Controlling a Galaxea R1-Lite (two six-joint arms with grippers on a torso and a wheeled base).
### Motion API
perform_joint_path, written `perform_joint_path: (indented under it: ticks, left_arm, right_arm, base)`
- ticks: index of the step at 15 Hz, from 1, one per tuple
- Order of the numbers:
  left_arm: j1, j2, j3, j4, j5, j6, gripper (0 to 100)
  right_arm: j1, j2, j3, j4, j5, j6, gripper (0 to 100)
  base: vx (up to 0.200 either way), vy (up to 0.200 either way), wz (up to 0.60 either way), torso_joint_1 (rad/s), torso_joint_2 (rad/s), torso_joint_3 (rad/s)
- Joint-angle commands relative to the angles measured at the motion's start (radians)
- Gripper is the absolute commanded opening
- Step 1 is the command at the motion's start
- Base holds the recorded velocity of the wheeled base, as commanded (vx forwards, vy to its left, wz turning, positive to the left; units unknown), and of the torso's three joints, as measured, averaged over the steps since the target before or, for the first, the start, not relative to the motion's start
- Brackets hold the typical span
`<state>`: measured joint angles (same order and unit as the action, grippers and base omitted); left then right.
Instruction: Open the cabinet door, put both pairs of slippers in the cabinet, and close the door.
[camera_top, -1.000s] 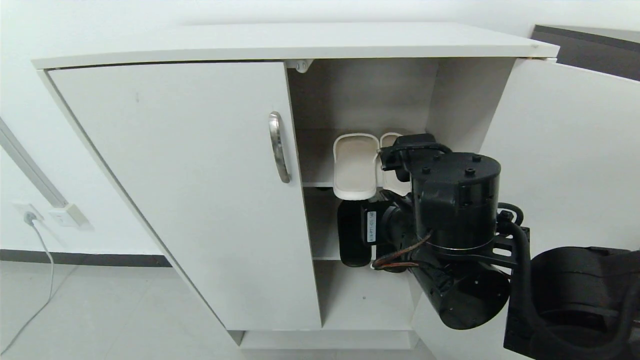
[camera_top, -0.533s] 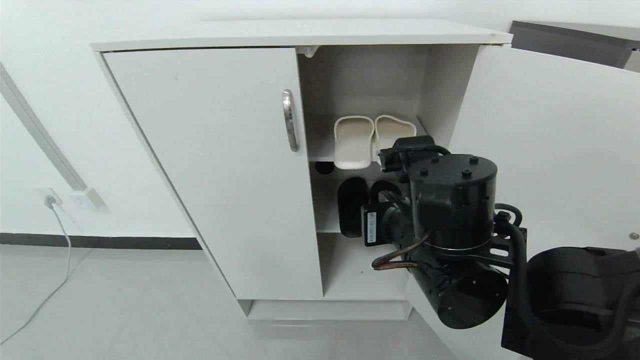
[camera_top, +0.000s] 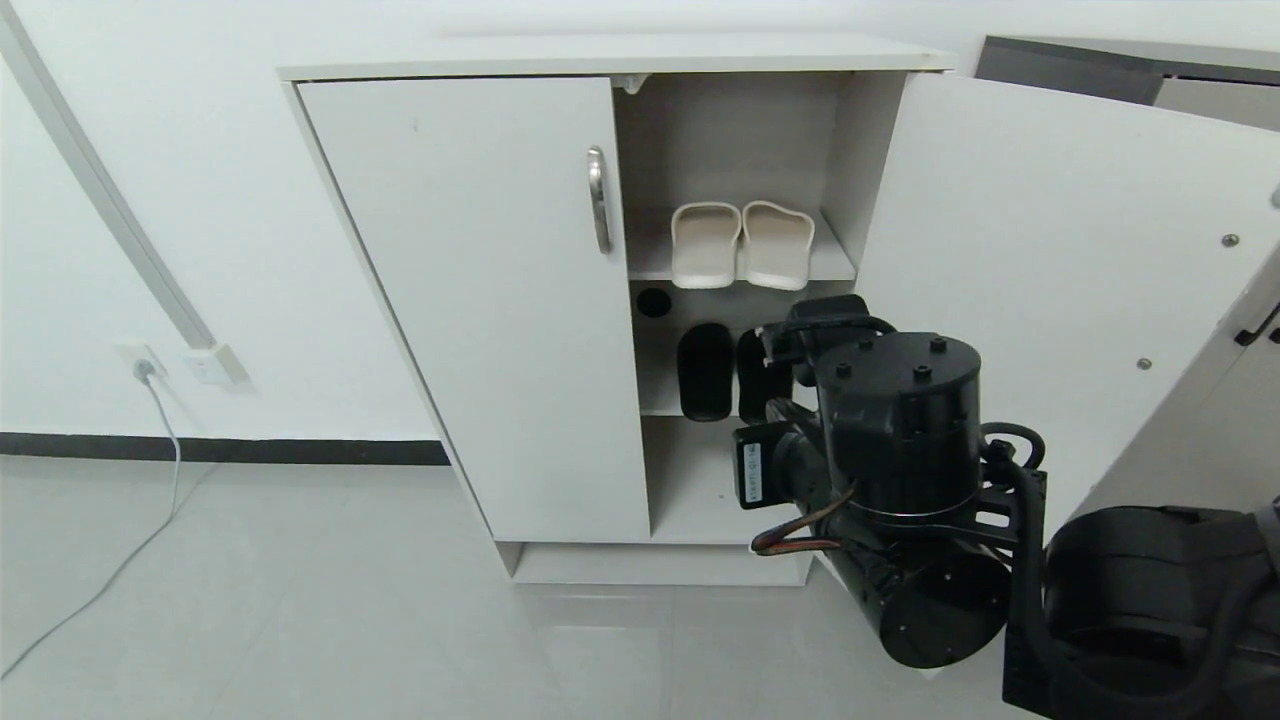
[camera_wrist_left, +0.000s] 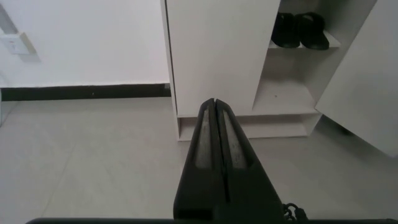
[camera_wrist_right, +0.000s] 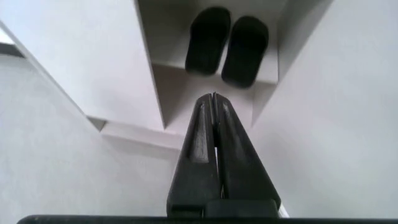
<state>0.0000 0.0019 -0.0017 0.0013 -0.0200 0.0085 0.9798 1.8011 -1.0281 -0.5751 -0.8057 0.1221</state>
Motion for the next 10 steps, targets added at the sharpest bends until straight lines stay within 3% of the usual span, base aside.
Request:
perform_joint_path:
  ticks: [1,10]
  left_arm:
    - [0.0,0.0,0.0,0.0,0.0,-0.001,0]
    - [0.0,0.0,0.0,0.0,0.0,-0.001,0]
  right_arm:
    - [-0.021,0.006,0.013,-0.002,0.0,-0.002,0]
    - [-0.039,0.02,0.022,-0.002,0.022,-0.002,0]
  base:
    - [0.0,0.0,0.0,0.0,0.0,0.0]
    - [0.0,0.0,0.0,0.0,0.0,0.0]
